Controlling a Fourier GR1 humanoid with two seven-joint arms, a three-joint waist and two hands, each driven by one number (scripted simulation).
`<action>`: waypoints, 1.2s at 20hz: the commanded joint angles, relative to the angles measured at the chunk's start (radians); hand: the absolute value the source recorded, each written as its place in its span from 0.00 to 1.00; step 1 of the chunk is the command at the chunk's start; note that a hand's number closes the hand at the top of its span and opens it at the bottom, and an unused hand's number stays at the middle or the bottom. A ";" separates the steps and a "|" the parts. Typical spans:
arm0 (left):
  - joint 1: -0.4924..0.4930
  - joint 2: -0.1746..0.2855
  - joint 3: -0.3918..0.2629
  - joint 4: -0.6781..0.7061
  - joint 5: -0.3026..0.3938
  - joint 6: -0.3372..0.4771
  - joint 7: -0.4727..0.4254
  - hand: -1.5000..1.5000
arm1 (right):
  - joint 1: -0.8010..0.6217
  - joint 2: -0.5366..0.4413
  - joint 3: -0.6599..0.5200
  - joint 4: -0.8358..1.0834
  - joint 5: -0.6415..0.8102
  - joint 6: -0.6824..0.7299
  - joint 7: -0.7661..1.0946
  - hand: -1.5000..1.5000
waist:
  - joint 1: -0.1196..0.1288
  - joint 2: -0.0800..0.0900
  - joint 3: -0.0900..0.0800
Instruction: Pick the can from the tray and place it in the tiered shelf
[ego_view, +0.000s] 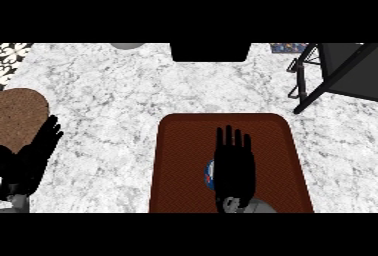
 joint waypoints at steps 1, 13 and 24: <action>0.013 0.007 0.024 -0.026 -0.011 -0.023 0.012 0.50 | -0.013 0.016 -0.030 0.060 0.033 0.004 0.051 0.00 | 0.003 0.000 0.000; 0.040 -0.028 0.067 -0.027 -0.051 -0.063 -0.007 0.50 | -0.010 0.016 0.019 0.137 -0.052 -0.082 0.073 1.00 | 0.006 0.000 0.000; -0.016 -0.064 0.093 -0.034 -0.078 -0.088 0.060 0.50 | 0.008 -0.016 -0.017 0.152 0.165 -0.145 -0.094 1.00 | 0.001 0.001 0.000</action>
